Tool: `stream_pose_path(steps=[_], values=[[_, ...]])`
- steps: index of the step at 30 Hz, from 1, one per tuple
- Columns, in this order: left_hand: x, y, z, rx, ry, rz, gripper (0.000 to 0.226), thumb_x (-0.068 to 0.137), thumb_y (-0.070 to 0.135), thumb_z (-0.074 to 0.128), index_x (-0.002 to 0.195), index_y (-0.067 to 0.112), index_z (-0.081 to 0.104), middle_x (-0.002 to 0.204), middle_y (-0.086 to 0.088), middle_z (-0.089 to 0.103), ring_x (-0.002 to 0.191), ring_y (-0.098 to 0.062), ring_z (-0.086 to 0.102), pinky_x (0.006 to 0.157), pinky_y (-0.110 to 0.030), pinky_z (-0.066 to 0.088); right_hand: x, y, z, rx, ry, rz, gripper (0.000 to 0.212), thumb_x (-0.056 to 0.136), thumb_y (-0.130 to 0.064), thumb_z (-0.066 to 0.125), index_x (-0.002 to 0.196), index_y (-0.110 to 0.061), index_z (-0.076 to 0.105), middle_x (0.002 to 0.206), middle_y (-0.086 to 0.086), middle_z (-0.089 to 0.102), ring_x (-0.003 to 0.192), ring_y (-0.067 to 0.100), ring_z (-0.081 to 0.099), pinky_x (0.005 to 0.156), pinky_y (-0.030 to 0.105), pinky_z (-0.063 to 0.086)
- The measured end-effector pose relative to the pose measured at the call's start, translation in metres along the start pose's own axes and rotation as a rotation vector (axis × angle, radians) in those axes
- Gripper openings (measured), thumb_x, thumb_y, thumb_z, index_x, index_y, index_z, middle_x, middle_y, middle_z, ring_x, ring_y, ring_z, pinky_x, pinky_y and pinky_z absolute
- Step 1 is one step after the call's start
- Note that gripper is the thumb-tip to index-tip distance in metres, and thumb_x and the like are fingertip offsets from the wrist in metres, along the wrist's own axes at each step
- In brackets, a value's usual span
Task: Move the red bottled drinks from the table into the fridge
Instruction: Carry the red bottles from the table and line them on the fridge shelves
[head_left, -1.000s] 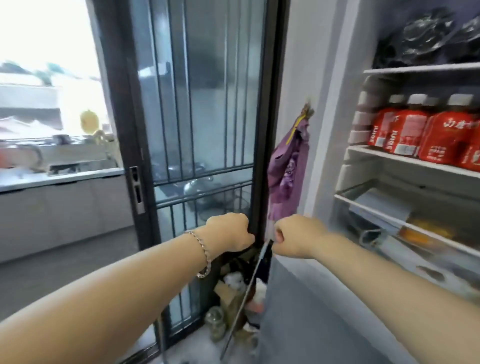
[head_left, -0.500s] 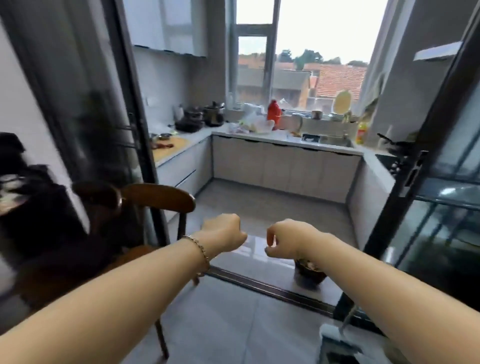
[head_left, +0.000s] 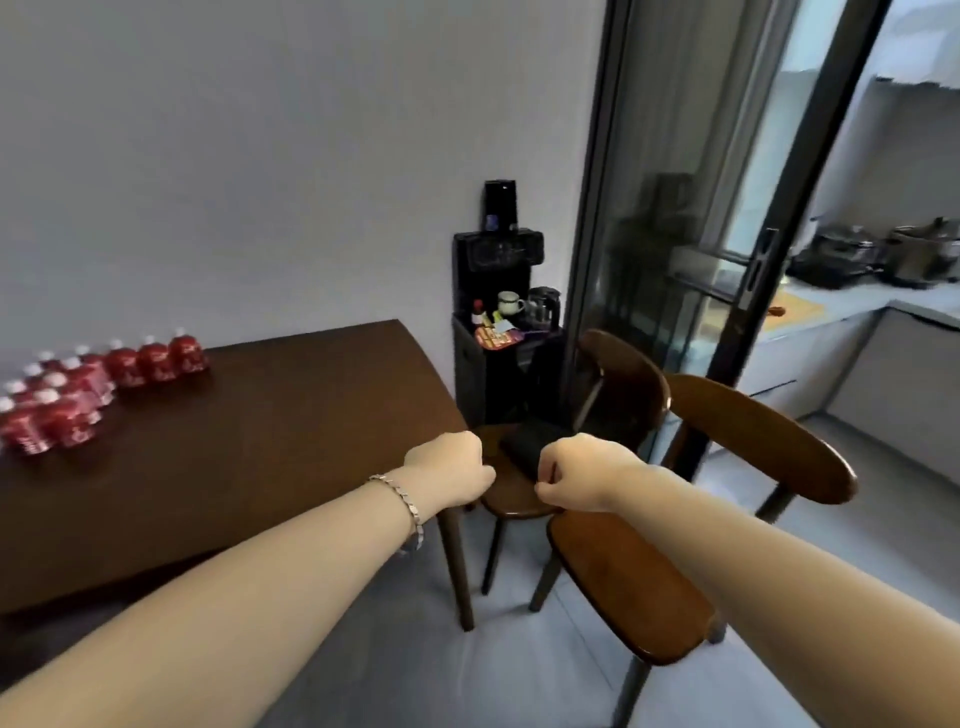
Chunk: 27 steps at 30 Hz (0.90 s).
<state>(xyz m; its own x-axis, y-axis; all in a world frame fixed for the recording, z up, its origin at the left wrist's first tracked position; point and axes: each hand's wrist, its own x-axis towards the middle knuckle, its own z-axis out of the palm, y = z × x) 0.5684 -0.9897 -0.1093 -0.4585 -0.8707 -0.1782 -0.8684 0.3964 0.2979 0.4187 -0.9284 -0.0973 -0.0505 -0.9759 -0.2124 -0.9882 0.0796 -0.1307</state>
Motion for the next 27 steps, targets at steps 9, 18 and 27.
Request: stream_pose_path(steps=[9,18,27], values=[[0.056,-0.178,-0.042,-0.085,0.064,-0.363,0.024,0.094,0.032,0.043,0.103,0.016,0.059,0.101,-0.002,0.064,0.092,-0.023,0.06,0.072,-0.03,0.044,0.189,-0.122,0.004,-0.032,-0.125,-0.304,0.029,0.089,-0.035,0.052,0.112,-0.02,0.06,0.113,0.0,0.063,0.103,0.02,0.059,0.09,0.035,0.051],[0.147,-0.32,-0.116,-0.178,0.247,-0.625,0.023,0.096,0.03,0.044,0.107,0.016,0.059,0.105,0.0,0.063,0.089,-0.018,0.057,0.07,-0.028,0.043,0.378,-0.235,-0.032,-0.127,-0.111,-0.554,0.027,0.089,-0.033,0.049,0.111,-0.022,0.058,0.117,0.001,0.06,0.108,0.022,0.057,0.087,0.031,0.045],[0.211,-0.479,-0.127,-0.288,0.395,-0.752,0.024,0.095,0.028,0.048,0.117,0.019,0.052,0.11,0.001,0.059,0.093,-0.015,0.058,0.072,-0.026,0.048,0.515,-0.333,-0.001,-0.111,-0.172,-0.607,0.038,0.091,-0.033,0.048,0.127,-0.021,0.048,0.123,0.002,0.053,0.112,0.022,0.054,0.093,0.036,0.046]])
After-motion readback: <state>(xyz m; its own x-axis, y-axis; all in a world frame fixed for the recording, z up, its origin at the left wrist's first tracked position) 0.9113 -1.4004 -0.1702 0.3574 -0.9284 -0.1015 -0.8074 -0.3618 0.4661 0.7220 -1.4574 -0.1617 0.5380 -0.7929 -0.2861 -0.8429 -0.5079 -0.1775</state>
